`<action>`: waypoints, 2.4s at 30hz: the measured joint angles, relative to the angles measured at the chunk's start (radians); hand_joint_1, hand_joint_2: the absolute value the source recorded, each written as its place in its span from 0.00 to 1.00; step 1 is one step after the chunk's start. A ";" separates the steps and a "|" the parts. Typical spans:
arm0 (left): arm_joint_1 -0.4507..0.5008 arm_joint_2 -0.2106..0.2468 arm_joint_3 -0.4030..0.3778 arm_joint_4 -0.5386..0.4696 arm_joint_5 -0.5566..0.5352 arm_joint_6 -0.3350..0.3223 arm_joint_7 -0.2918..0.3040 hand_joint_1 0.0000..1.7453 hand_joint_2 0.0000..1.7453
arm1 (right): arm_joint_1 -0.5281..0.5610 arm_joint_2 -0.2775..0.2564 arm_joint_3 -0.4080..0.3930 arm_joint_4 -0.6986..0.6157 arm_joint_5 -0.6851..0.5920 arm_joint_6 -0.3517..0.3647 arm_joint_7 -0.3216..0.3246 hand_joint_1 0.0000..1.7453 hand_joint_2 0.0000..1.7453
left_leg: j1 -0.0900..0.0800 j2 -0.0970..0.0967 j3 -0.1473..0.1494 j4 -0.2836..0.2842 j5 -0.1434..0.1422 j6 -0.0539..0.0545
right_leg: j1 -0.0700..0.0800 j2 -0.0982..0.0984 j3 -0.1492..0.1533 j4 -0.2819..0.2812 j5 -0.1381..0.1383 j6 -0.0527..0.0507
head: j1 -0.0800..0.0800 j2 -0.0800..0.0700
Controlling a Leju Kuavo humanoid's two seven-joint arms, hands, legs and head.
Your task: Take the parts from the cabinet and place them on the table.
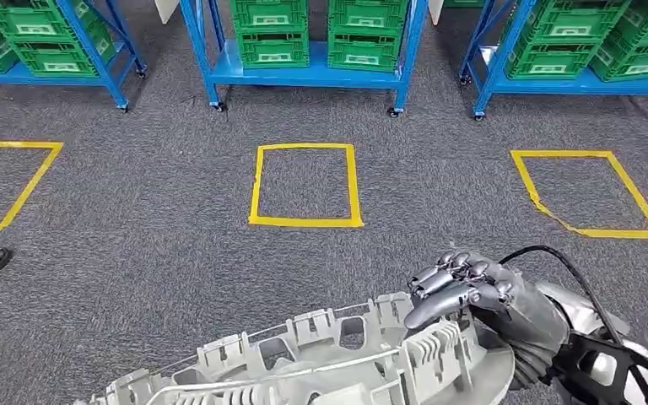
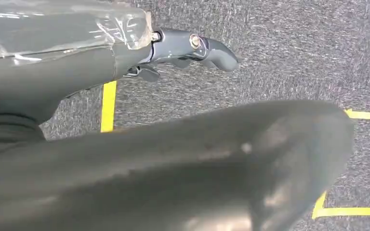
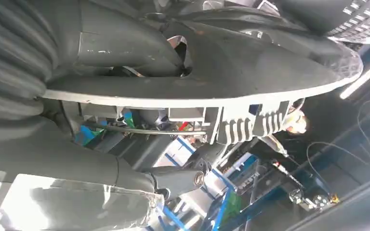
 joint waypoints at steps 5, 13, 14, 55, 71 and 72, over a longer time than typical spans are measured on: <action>0.002 0.002 0.000 0.000 0.016 -0.001 0.004 0.00 0.00 | -0.022 -0.001 0.008 0.002 0.029 -0.002 0.005 1.00 1.00 | 0.011 -0.005 -0.018 0.027 -0.016 -0.031 | -0.003 -0.005 -0.009 0.006 0.022 -0.038 | -0.001 0.000; 0.003 0.002 0.007 0.000 0.042 0.007 0.036 0.00 0.00 | -0.029 -0.006 0.030 0.002 0.069 -0.002 -0.017 1.00 1.00 | 0.011 0.006 0.003 0.101 -0.062 -0.024 | 0.017 -0.043 -0.031 0.011 0.038 -0.048 | -0.005 0.000; 0.002 0.004 0.008 0.000 0.044 0.014 0.039 0.00 0.00 | -0.029 -0.006 0.032 0.002 0.069 -0.002 -0.021 1.00 1.00 | 0.003 0.039 0.052 0.013 -0.047 -0.007 | 0.019 -0.052 -0.029 0.010 0.038 -0.048 | -0.005 0.000; -0.016 0.092 0.024 0.250 0.063 0.008 -0.011 0.00 0.00 | -0.046 -0.055 0.100 0.034 0.098 0.010 0.006 1.00 1.00 | 0.004 -0.048 0.020 -0.021 -0.005 0.022 | 0.013 -0.004 -0.190 0.341 -0.106 -0.027 | -0.001 0.000; -0.017 0.047 0.067 0.189 0.090 -0.037 0.054 0.00 0.00 | -0.063 -0.042 0.120 0.065 0.079 0.019 -0.019 1.00 1.00 | 0.013 -0.016 -0.179 0.341 -0.148 -0.036 | 0.004 -0.040 -0.050 0.030 0.029 -0.045 | -0.008 0.000; -0.015 0.043 0.072 0.176 0.097 -0.049 0.063 0.00 0.00 | -0.063 -0.037 0.123 0.065 0.079 0.019 -0.016 1.00 1.00 | 0.013 -0.014 -0.160 0.299 -0.117 -0.035 | 0.005 -0.053 -0.048 0.030 0.027 -0.045 | -0.008 0.000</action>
